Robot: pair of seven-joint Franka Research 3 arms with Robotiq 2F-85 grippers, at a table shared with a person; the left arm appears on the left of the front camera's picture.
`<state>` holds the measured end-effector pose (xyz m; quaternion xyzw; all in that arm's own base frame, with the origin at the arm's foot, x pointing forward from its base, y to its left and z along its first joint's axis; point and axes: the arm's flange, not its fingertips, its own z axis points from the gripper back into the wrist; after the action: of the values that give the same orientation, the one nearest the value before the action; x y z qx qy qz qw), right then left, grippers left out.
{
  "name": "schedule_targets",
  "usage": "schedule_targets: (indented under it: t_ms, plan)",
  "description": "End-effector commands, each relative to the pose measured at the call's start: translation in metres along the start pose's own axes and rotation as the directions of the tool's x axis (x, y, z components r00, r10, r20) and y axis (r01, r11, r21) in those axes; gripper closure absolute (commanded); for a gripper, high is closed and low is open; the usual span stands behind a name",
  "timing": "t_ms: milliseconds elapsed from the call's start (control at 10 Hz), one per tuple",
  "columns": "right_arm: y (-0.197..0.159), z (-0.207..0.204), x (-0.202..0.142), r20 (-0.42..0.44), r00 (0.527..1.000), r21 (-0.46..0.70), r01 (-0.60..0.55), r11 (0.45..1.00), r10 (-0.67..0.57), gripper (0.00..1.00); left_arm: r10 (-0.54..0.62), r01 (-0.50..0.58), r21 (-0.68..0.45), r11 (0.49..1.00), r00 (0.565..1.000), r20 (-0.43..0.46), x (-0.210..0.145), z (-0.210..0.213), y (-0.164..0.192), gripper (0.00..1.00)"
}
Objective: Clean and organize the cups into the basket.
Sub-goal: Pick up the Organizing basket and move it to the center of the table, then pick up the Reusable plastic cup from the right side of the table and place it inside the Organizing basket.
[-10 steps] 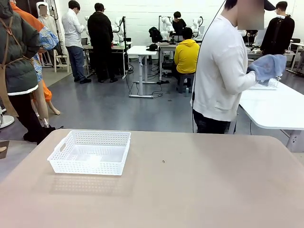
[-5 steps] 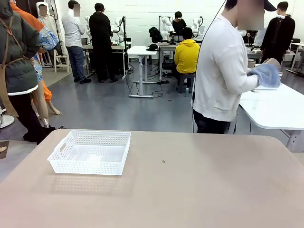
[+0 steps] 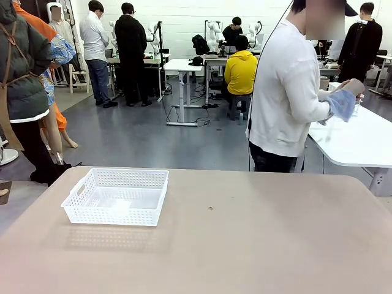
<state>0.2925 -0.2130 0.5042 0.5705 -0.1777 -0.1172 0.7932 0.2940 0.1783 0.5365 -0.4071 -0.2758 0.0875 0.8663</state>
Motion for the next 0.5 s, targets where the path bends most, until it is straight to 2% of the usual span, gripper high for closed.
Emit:
schedule_targets:
  t_ms: [0,400]
  plan:
    - [0.0005,-0.0001,0.0011,-0.001,1.000,0.010,-0.004,1.000,0.004,0.00,-0.005,0.005,0.006,1.000,1.000,-0.001,0.0002,0.0019,0.0007,0.00]
    - [0.0005,-0.0001,0.0011,-0.001,1.000,0.010,-0.004,1.000,0.004,0.00,-0.005,0.005,0.006,1.000,1.000,-0.001,0.0002,0.0019,0.0007,0.00]
